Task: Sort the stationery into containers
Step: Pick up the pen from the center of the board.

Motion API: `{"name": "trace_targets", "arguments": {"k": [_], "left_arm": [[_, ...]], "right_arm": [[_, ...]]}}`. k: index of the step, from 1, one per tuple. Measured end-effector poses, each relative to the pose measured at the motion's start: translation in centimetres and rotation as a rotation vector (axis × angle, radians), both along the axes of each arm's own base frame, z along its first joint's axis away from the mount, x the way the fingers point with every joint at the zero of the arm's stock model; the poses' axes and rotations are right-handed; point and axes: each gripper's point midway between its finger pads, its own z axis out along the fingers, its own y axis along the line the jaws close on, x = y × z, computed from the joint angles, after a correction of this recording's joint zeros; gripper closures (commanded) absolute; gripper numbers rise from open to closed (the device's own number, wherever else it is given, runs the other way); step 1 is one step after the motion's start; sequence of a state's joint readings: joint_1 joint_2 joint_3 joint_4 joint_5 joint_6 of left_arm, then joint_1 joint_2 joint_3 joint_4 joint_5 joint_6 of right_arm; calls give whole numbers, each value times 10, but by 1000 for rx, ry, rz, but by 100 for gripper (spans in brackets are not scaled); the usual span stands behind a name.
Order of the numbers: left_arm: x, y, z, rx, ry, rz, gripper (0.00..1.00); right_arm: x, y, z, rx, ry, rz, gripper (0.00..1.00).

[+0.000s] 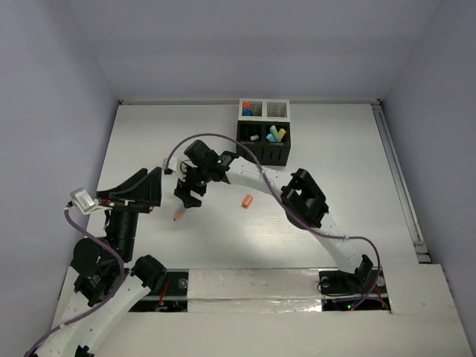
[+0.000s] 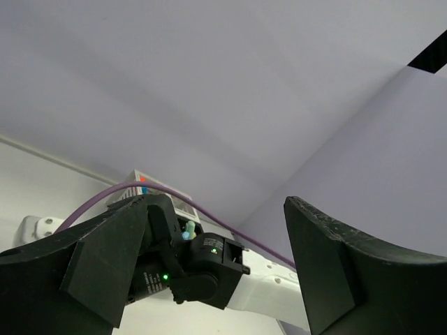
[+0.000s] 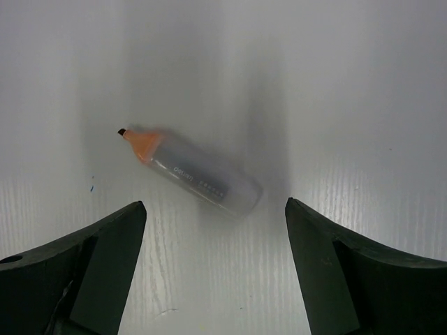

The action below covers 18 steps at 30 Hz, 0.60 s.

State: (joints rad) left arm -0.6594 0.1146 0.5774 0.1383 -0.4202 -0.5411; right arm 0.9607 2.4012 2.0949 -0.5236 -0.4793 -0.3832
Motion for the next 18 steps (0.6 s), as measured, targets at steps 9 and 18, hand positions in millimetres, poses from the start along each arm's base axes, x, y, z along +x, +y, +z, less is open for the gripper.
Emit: {"name": "trace_targets", "arguments": {"k": [9,18], "left_arm": [[2,-2,-10,34,31,3,23],[2,-2,-10,34,32,2,23]], "right_arm": [[-27,10,-14,-74,-77,177,12],[-29,25,-47,-97,-141,197,45]]}}
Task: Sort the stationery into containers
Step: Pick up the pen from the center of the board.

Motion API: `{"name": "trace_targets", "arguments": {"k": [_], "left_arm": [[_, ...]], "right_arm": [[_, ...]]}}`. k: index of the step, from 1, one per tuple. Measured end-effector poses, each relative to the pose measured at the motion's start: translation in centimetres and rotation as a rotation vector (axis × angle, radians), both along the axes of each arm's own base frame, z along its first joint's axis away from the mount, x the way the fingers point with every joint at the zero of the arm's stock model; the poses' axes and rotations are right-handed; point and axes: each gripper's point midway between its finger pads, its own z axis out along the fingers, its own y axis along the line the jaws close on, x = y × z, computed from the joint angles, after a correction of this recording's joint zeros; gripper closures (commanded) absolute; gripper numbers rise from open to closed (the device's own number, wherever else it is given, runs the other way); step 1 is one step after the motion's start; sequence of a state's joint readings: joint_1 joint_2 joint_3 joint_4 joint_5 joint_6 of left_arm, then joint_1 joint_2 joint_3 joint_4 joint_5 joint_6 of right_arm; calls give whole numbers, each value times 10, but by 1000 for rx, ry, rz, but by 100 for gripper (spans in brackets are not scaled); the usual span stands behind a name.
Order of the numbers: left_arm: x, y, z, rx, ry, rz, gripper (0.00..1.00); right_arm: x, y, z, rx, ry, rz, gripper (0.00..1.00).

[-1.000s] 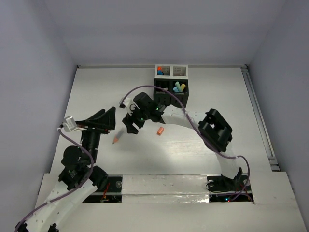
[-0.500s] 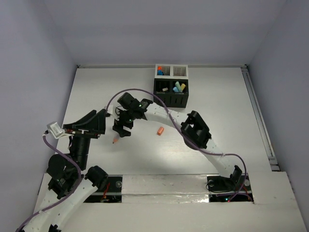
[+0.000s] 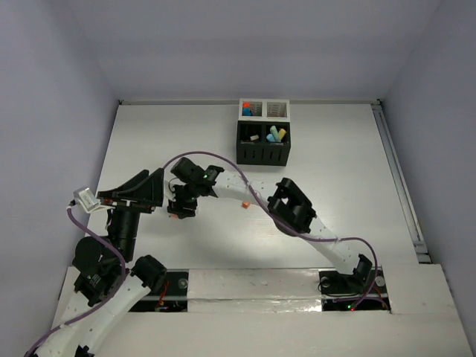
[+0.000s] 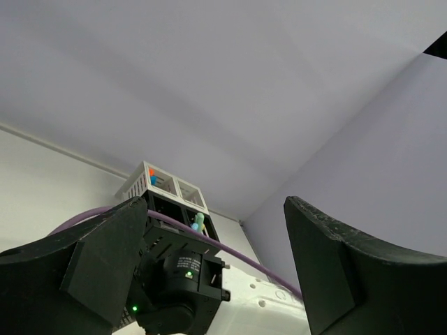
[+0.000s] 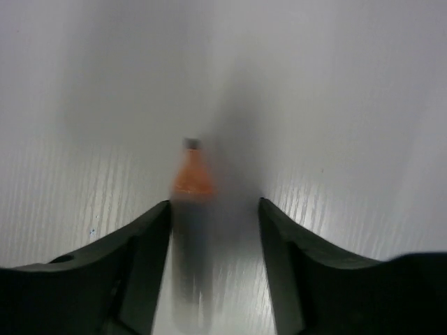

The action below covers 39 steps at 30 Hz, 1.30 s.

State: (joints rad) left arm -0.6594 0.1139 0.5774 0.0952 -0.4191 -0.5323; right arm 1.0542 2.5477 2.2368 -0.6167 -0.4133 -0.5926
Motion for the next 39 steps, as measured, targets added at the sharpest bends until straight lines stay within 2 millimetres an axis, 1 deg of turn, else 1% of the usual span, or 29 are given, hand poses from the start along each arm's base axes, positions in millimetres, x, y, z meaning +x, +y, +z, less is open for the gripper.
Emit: {"name": "trace_targets", "arguments": {"k": [1,2,4,5,7,8,14,16,18,19,21,22,23,25,27,28,29,30,31,32,33,35,36,37,38,39], "left_arm": [[0,0,0,0,0,0,24],[0,0,0,0,0,0,24],[0,0,0,0,0,0,24],[0,0,0,0,0,0,24],[0,0,0,0,0,0,24],[0,0,0,0,1,0,24],[1,-2,-3,5,5,-3,24],[2,-3,-5,10,10,-7,25],[4,-6,-7,16,16,-14,28],[4,-8,-8,19,19,-19,29],[7,-12,-11,31,29,-31,33],[8,-16,-12,40,36,-42,35],[10,-20,-14,51,43,-53,37],[15,-31,-21,83,68,-83,40],[22,-44,-31,122,102,-117,40],[27,-52,-38,147,127,-140,44],[31,-60,-45,166,149,-161,45],[35,-68,-54,190,177,-184,47],[39,-77,-63,213,207,-207,49],[42,-84,-71,230,230,-227,52],[46,-91,-82,248,260,-248,53],[52,-102,-102,282,312,-278,56],[53,-106,-111,294,335,-289,58],[55,-110,-120,308,359,-301,60],[57,-113,-129,322,383,-310,61],[60,-117,-138,339,409,-319,62]], "right_arm": [[1,1,0,14,-6,-7,53],[1,1,0,22,-9,-14,65],[3,-1,1,33,-21,-40,72],[4,-2,2,42,-29,-52,82],[5,-4,2,53,-38,-72,91],[5,-5,3,59,-38,-83,100],[7,-8,7,104,-36,-155,100],[7,-13,10,118,-35,-191,100],[9,-20,17,140,-32,-231,100],[10,-23,24,155,-33,-248,100],[12,-31,47,198,-42,-291,100],[16,-34,63,234,-56,-320,100],[18,-38,82,269,-70,-344,100],[26,-48,123,344,-99,-410,100],[36,-65,160,411,-136,-502,100],[39,-76,176,439,-149,-552,100],[42,-86,185,456,-158,-598,100],[43,-97,190,472,-156,-649,100],[43,-107,189,468,-151,-693,100],[44,-120,181,452,-144,-751,100],[43,-131,169,427,-128,-798,100],[38,-152,137,342,-101,-884,100],[35,-166,115,282,-91,-938,100],[30,-179,96,226,-79,-975,100],[25,-193,78,163,-74,-1010,100],[19,-206,65,117,-67,-1036,100]]}}
